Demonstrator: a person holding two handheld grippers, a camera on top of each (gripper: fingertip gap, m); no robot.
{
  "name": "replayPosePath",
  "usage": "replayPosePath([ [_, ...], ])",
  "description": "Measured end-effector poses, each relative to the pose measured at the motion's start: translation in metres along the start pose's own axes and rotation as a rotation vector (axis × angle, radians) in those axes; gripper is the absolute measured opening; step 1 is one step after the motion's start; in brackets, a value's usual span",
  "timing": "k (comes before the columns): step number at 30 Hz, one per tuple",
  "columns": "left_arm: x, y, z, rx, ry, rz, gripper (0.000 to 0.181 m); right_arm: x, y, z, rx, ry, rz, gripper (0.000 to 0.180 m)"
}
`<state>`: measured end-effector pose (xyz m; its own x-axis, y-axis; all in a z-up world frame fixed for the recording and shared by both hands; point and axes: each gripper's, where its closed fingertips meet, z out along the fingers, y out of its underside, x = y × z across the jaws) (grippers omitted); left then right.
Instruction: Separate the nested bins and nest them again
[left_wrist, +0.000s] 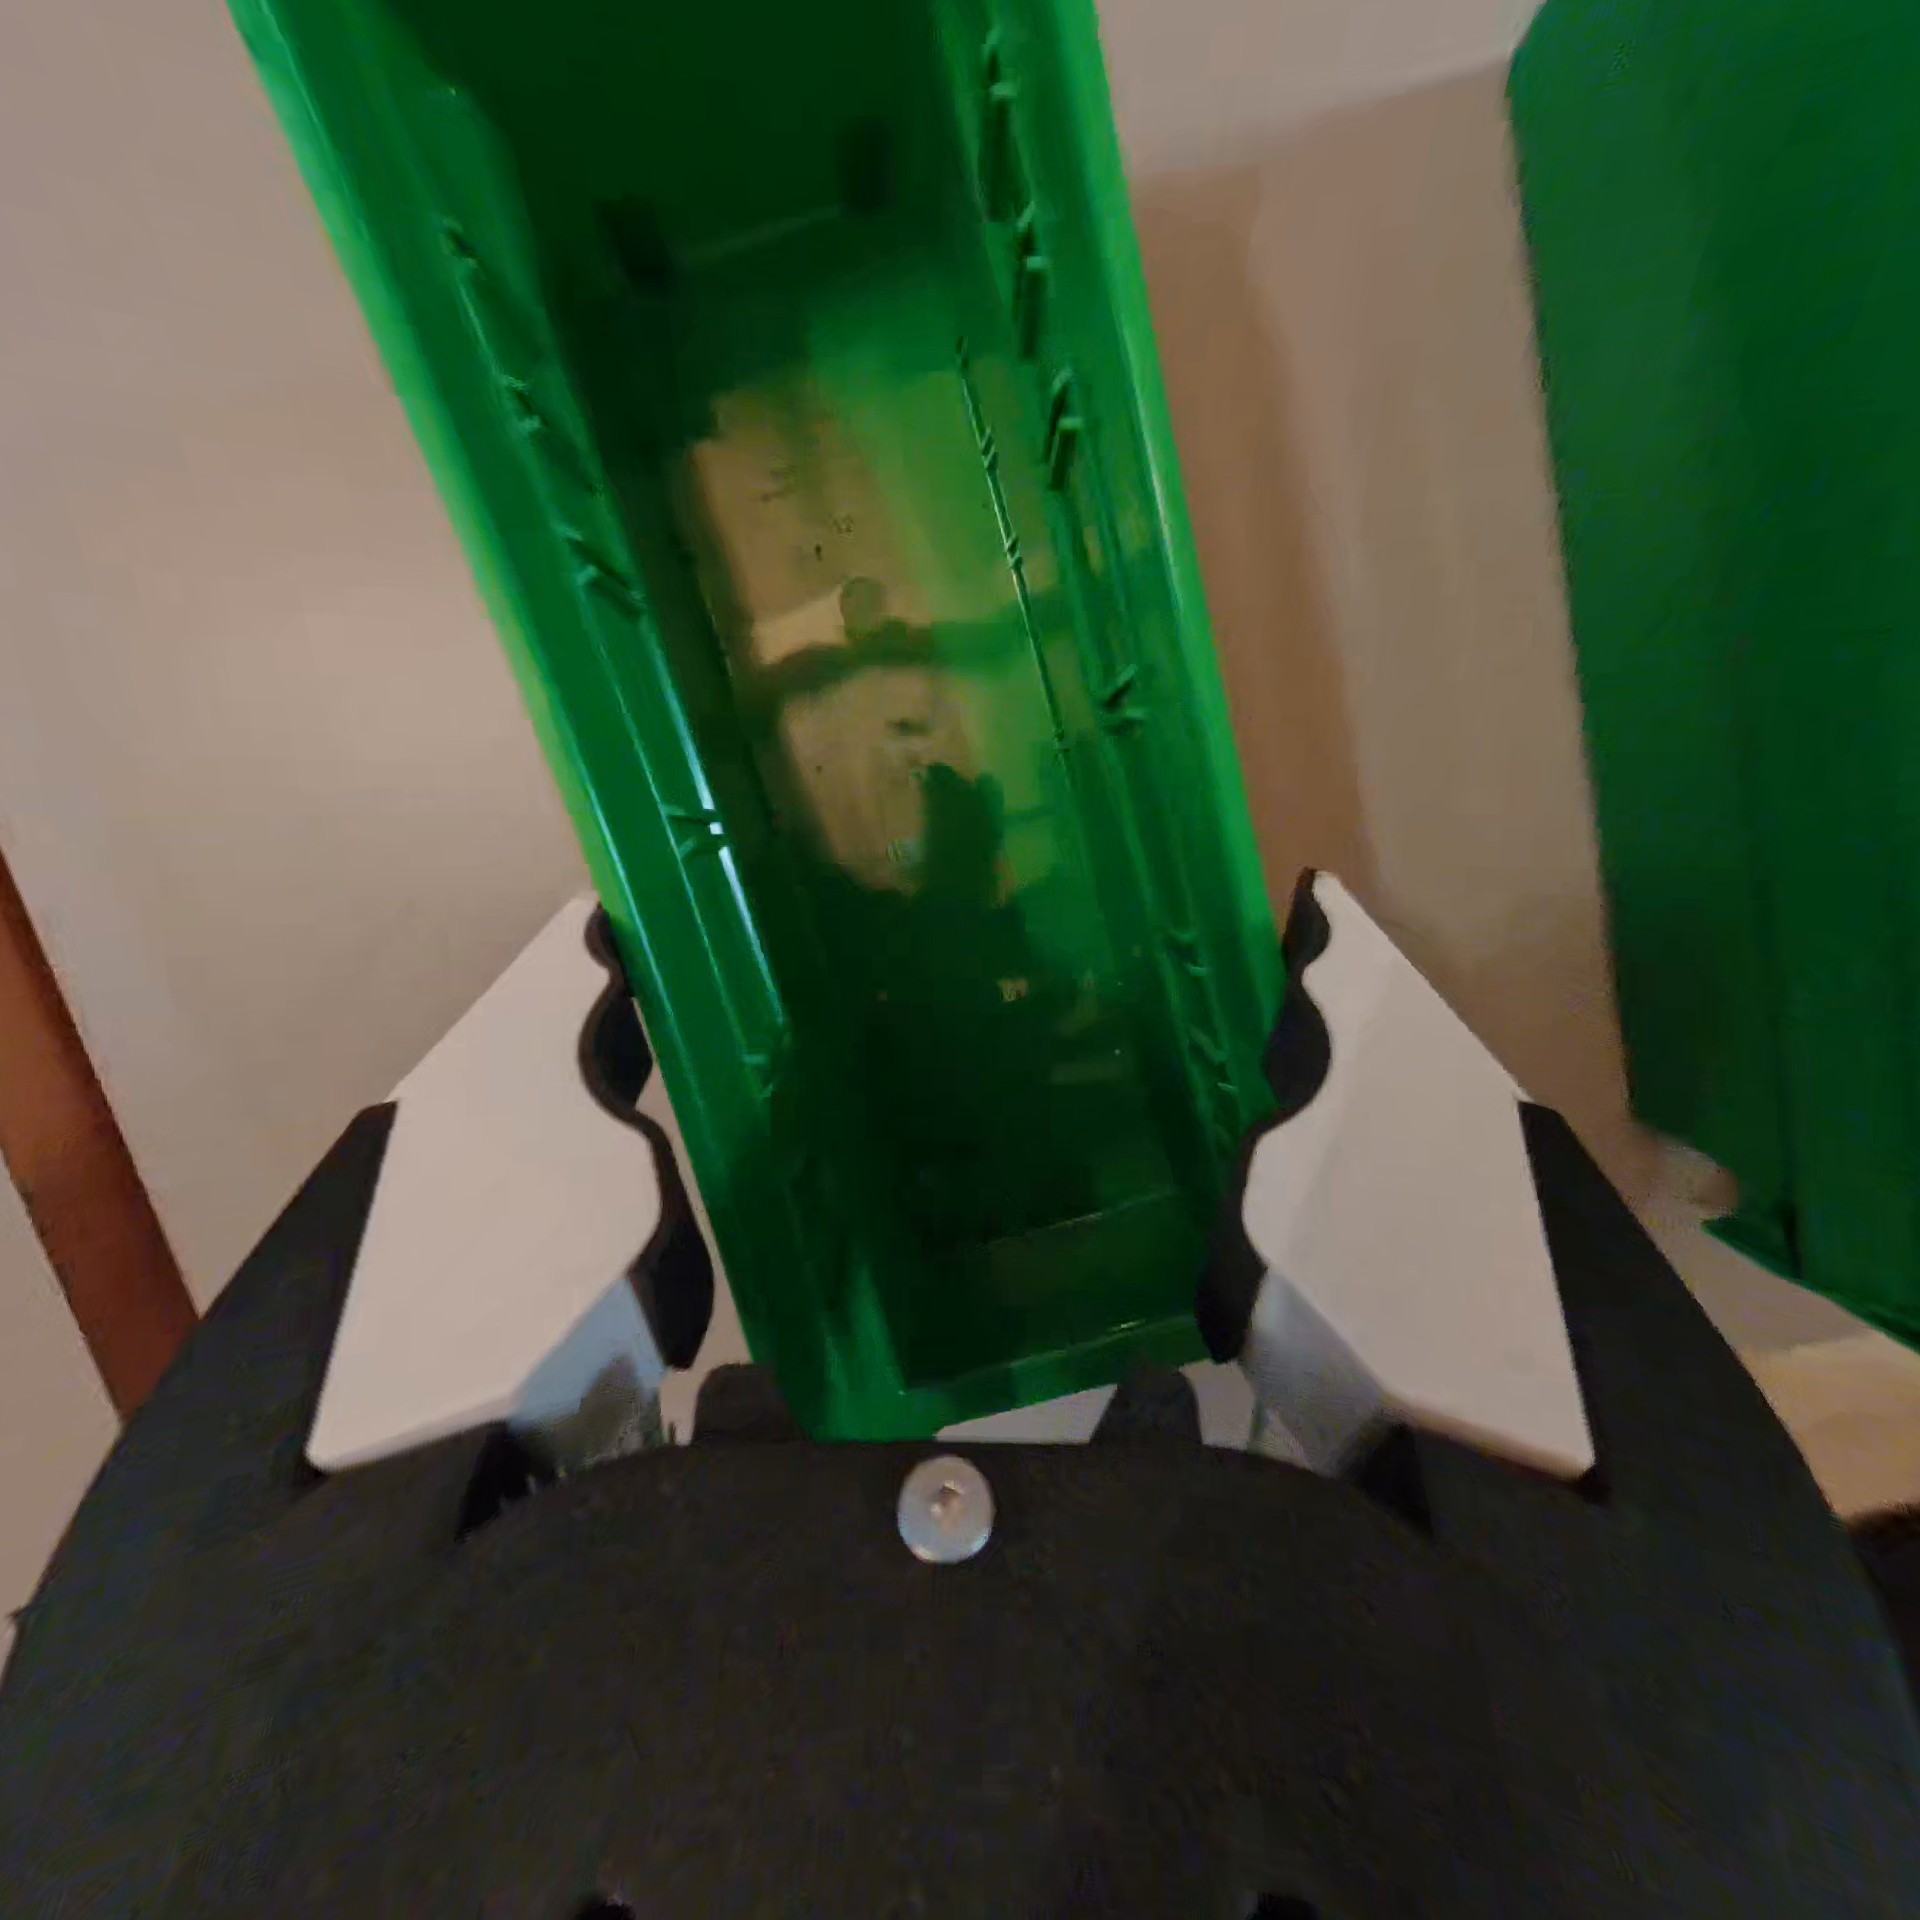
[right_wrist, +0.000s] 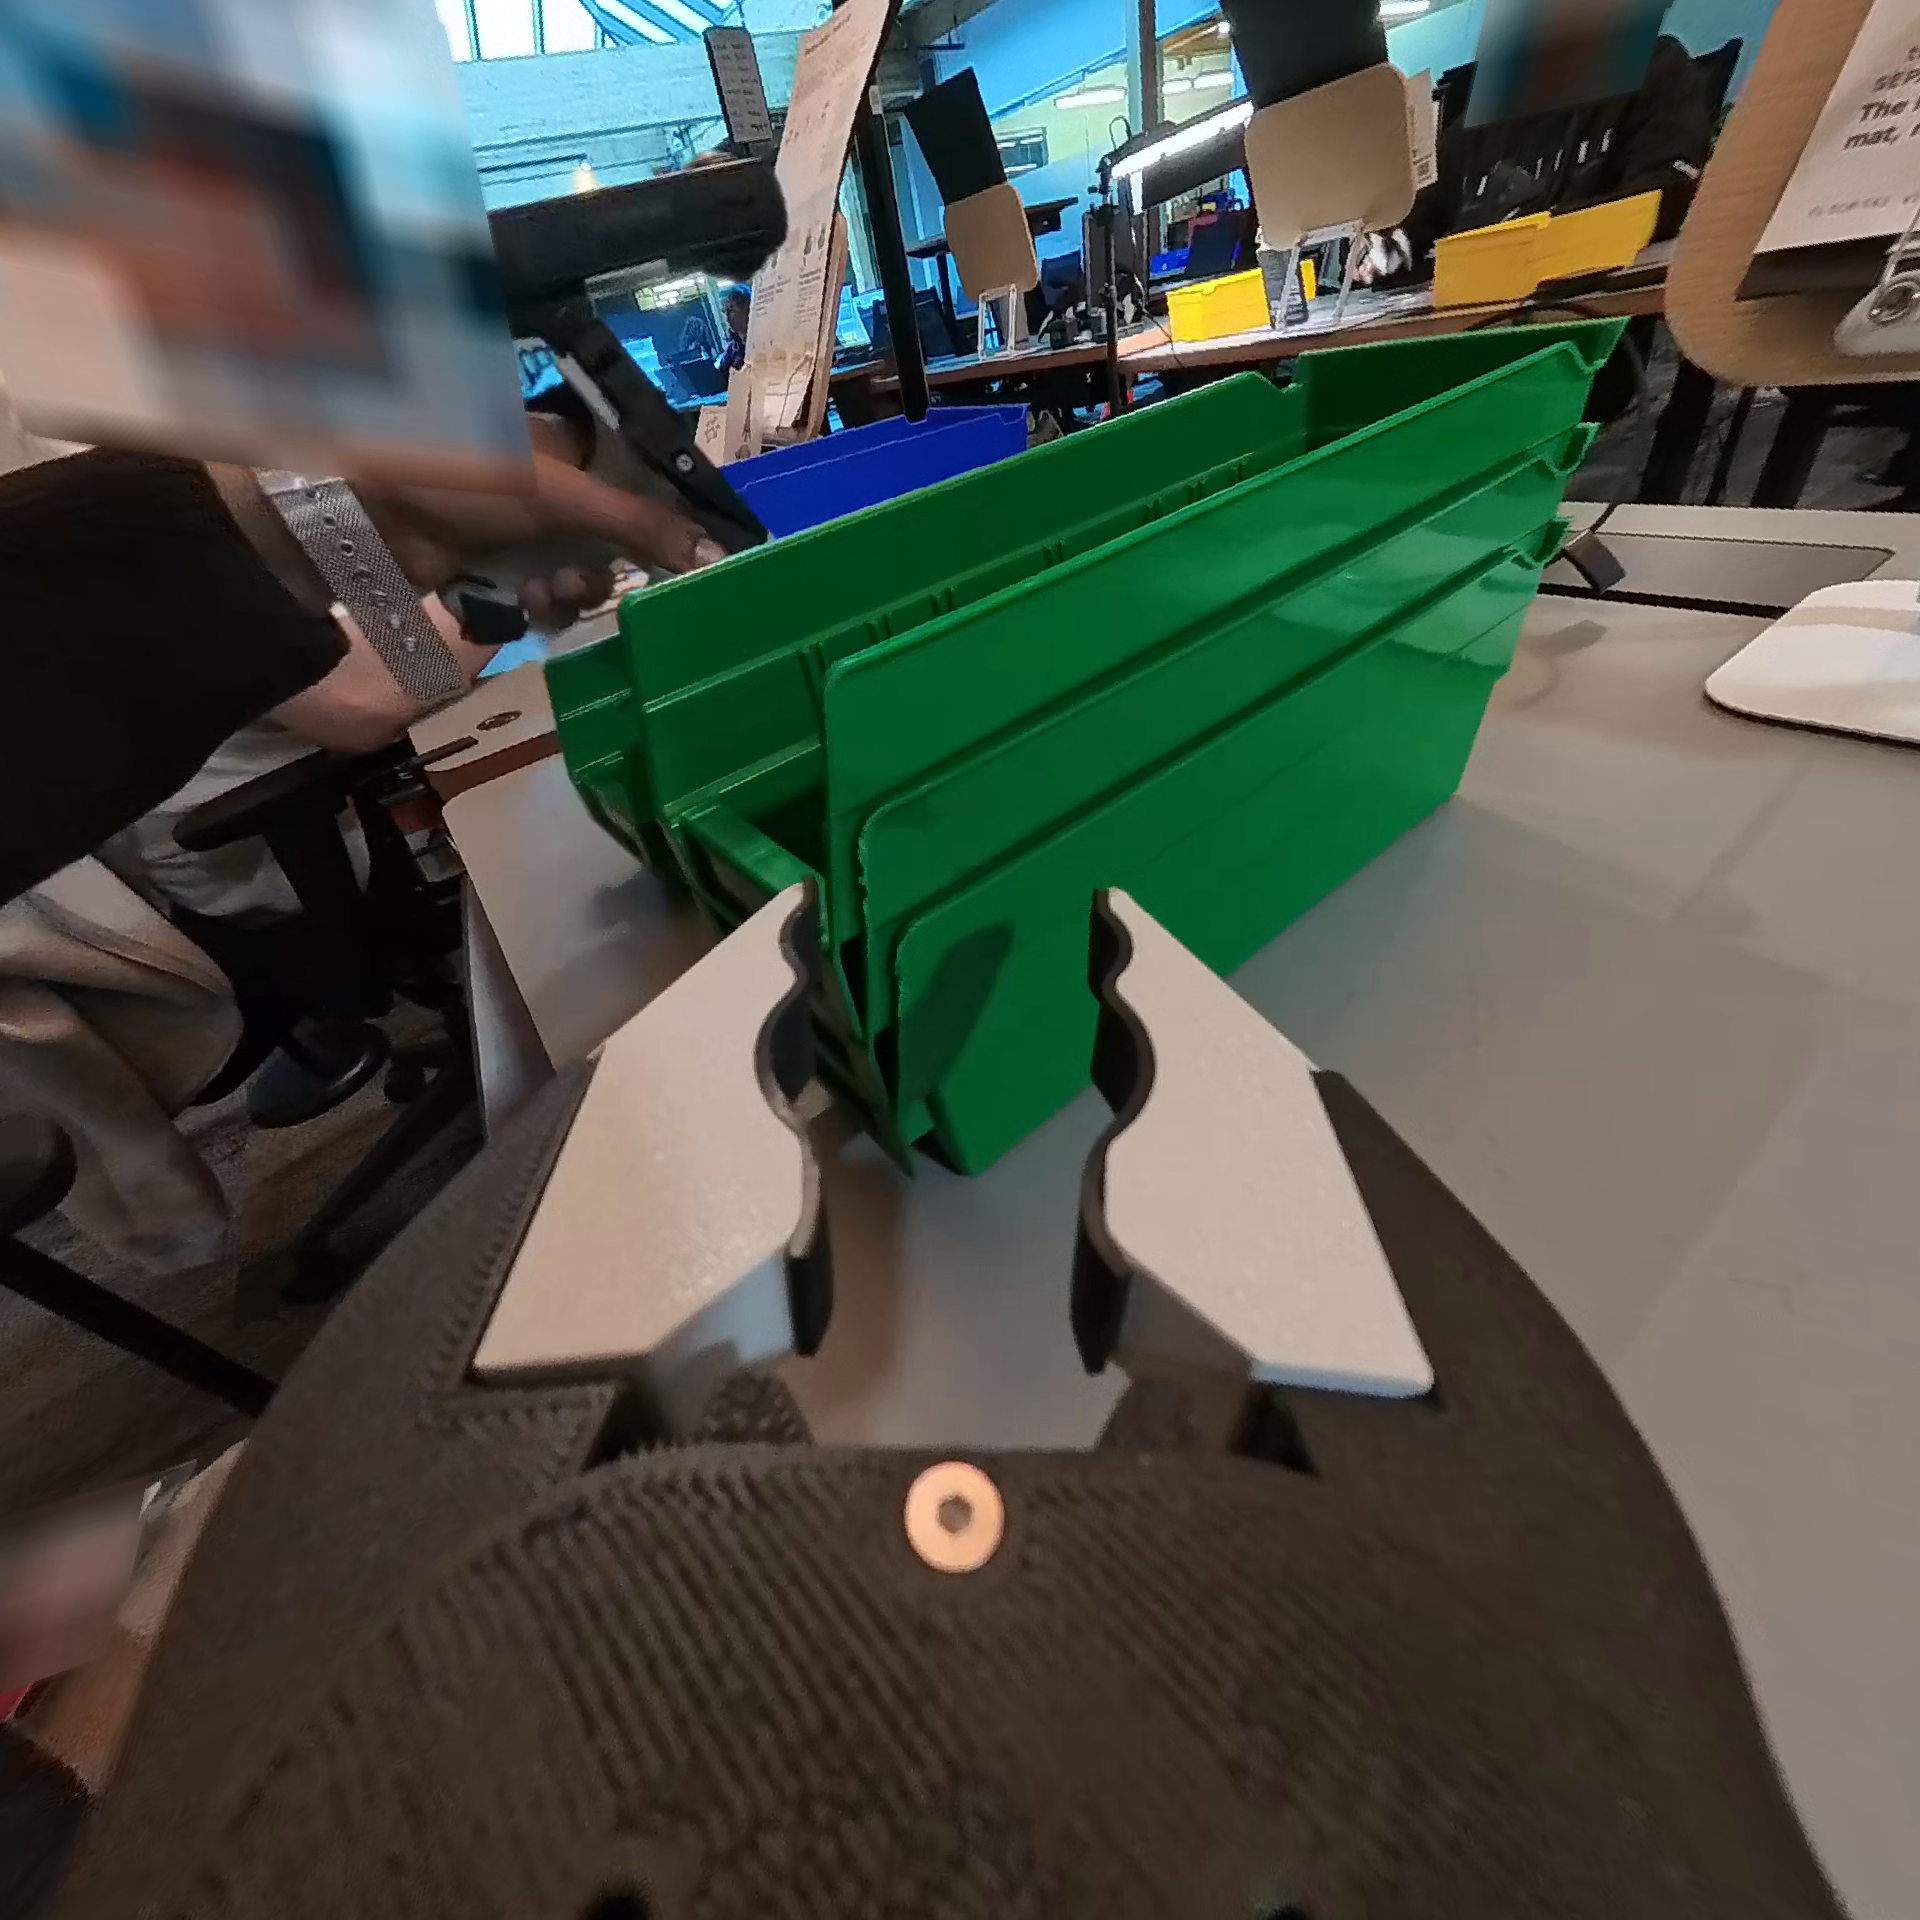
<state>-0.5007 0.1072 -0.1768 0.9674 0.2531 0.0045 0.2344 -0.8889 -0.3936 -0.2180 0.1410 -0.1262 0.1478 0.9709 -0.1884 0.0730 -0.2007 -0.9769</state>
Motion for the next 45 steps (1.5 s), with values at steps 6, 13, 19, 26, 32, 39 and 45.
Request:
replayPosePath([
  [6,-0.007,-0.013,-0.017,0.094,0.017,-0.028,0.106,0.005,0.000,-0.006,0.004,-0.005,0.025,0.053],
  [13,-0.003,-0.047,-0.095,0.246,-0.018,0.005,0.101,0.016,-0.004,-0.014,0.020,0.020,0.067,0.051],
  [19,0.079,-0.085,-0.173,0.380,0.088,0.128,0.104,0.017,-0.004,-0.013,0.020,0.017,0.095,0.050],
  [26,0.197,-0.097,-0.164,0.312,0.191,0.299,0.106,0.008,-0.010,-0.017,0.039,-0.002,0.081,0.050],
  [32,0.209,-0.109,-0.129,0.217,0.143,0.231,0.108,0.005,-0.018,-0.030,0.068,-0.010,0.060,0.049],
  [39,0.188,-0.111,-0.130,0.247,0.079,0.132,0.110,0.003,-0.022,-0.035,0.085,-0.029,0.087,0.050],
  [45,0.194,-0.110,-0.128,0.213,0.129,0.060,0.111,-0.004,-0.020,-0.033,0.074,-0.041,0.079,0.050],
])
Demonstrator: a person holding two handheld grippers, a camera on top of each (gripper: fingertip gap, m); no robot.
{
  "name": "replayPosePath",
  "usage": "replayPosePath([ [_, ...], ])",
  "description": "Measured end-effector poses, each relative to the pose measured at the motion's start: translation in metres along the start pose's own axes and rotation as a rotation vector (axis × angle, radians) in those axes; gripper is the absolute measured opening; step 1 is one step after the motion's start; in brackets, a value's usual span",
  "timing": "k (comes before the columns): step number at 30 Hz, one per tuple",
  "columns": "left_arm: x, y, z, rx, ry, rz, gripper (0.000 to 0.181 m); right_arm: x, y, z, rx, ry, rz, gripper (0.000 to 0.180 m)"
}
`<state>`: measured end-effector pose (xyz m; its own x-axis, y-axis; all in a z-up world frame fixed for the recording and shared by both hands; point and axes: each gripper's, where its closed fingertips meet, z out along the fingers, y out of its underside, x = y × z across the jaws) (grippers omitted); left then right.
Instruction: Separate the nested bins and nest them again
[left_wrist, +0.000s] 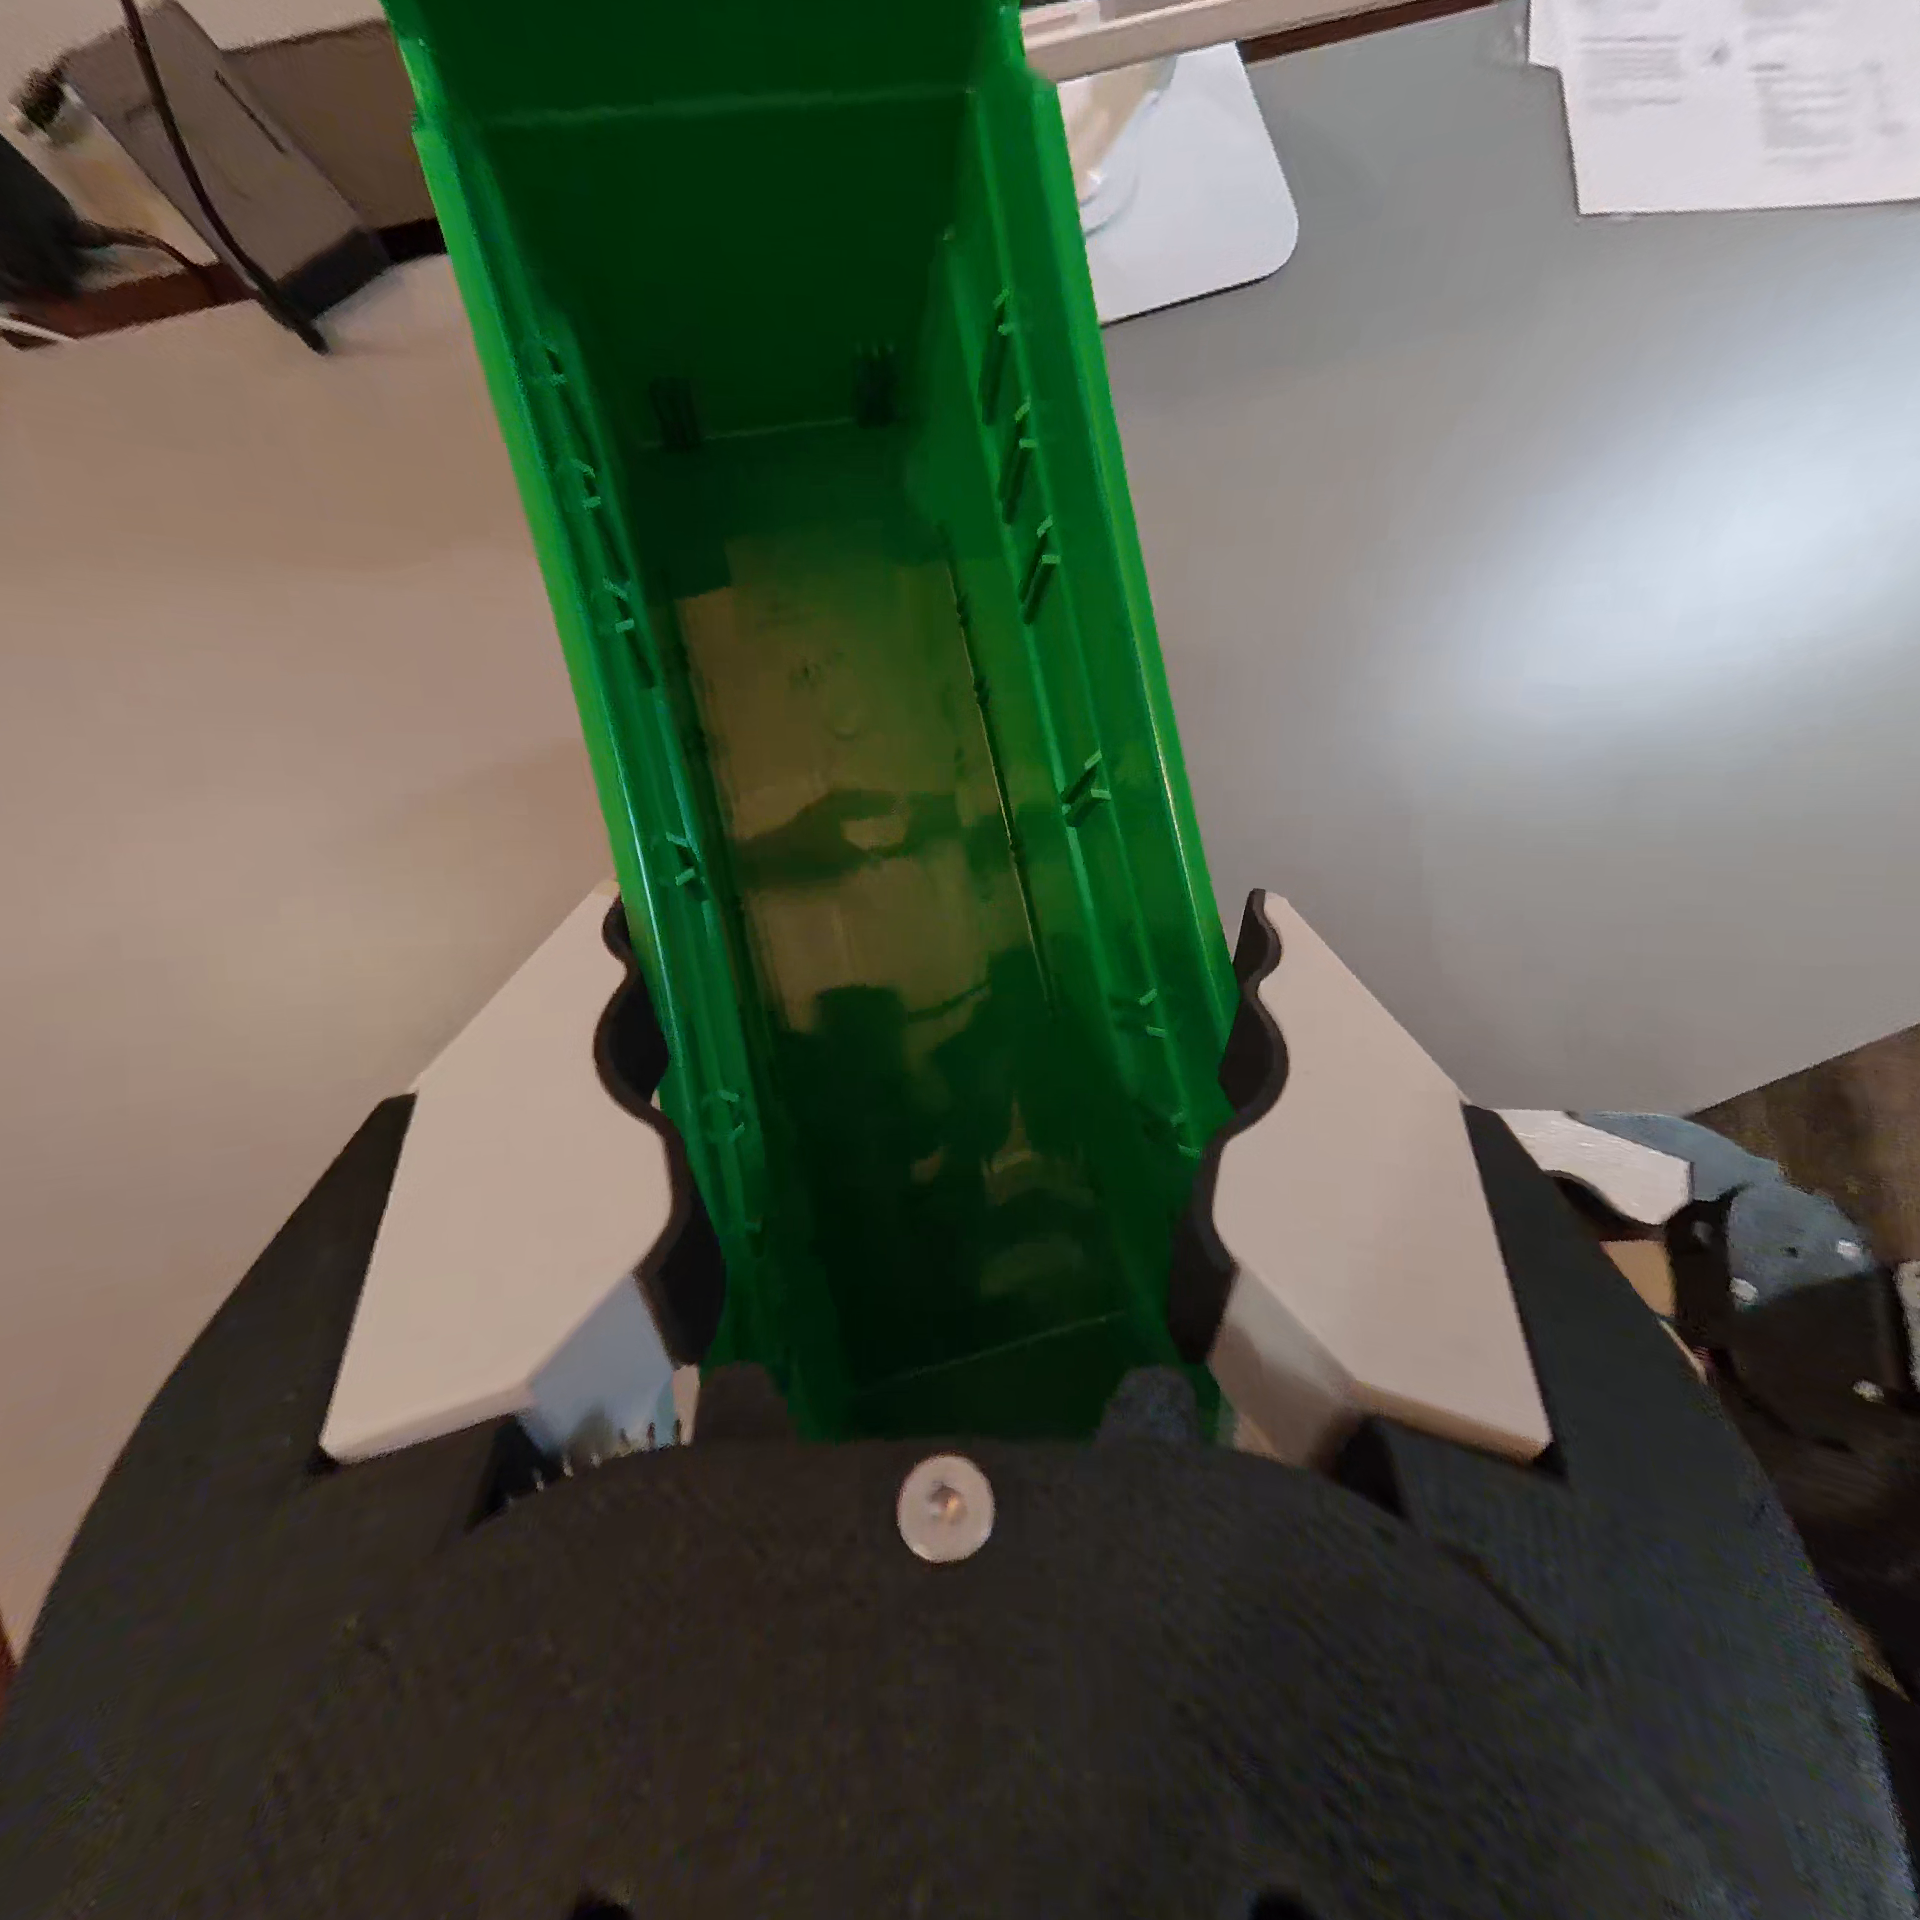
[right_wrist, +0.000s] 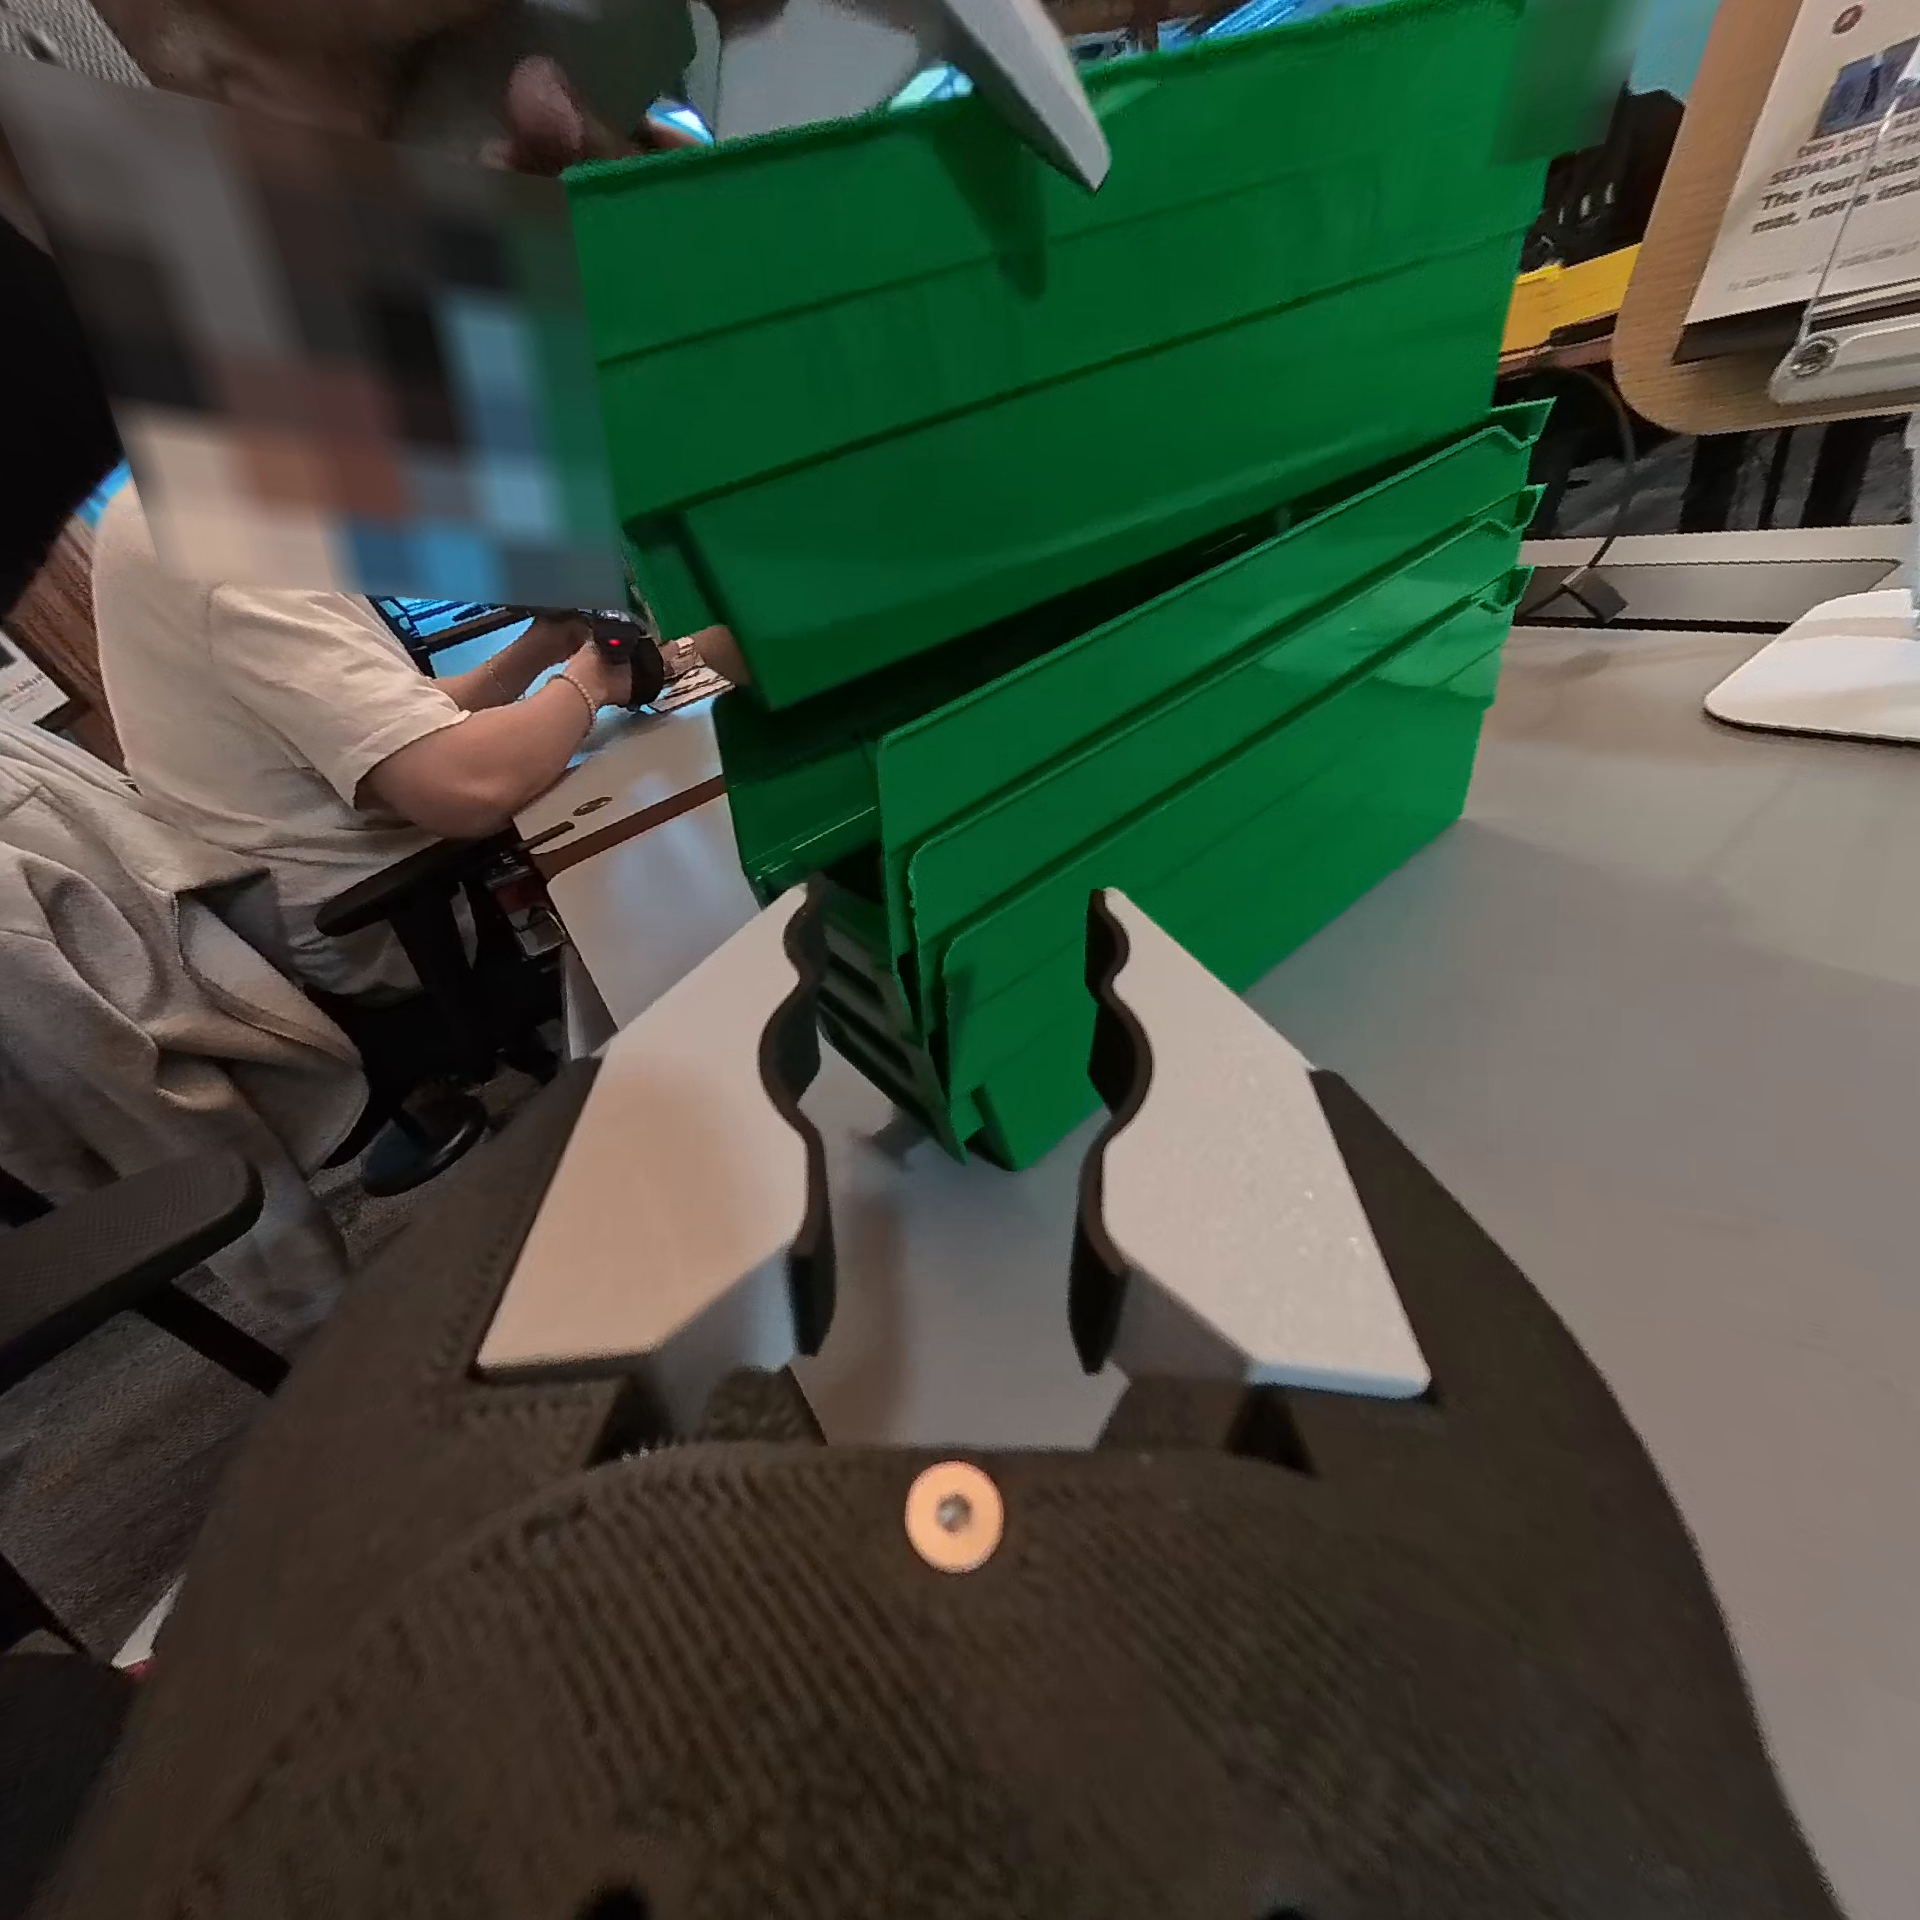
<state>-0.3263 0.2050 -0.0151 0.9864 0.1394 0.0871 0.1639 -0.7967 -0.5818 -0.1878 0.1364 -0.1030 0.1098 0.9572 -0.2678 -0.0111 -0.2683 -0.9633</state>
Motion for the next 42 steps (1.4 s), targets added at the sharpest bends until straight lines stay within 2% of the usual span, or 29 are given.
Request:
replayPosePath([
  [4,0.021,-0.004,0.001,-0.032,0.141,-0.129,0.113,-0.002,0.001,0.001,-0.003,0.004,-0.019,0.049],
  [6,0.014,0.001,0.007,-0.089,0.057,-0.083,0.113,-0.002,0.000,0.001,-0.003,0.006,-0.023,0.049],
  [10,0.000,-0.006,0.007,-0.065,-0.128,0.023,0.110,-0.001,-0.003,-0.002,0.008,0.006,-0.024,0.049],
  [16,0.003,0.002,0.006,-0.068,-0.123,0.006,0.112,0.001,-0.005,-0.004,0.015,0.005,-0.011,0.049],
  [19,0.015,0.000,0.006,-0.067,-0.046,-0.027,0.113,0.000,-0.004,-0.003,0.013,0.003,-0.012,0.049],
  [22,0.008,0.000,0.016,-0.062,-0.127,0.023,0.111,-0.002,-0.003,-0.002,0.007,0.004,-0.022,0.049],
  [32,0.001,0.035,0.056,-0.112,0.006,-0.098,0.118,0.002,0.001,-0.001,-0.001,0.001,0.003,0.049],
  [38,0.003,0.042,0.060,-0.100,0.006,-0.031,0.122,0.009,0.009,0.001,-0.031,0.031,0.015,0.050],
  [42,0.013,0.042,0.043,-0.007,0.106,-0.025,0.125,0.009,0.013,0.002,-0.049,0.034,-0.018,0.052],
])
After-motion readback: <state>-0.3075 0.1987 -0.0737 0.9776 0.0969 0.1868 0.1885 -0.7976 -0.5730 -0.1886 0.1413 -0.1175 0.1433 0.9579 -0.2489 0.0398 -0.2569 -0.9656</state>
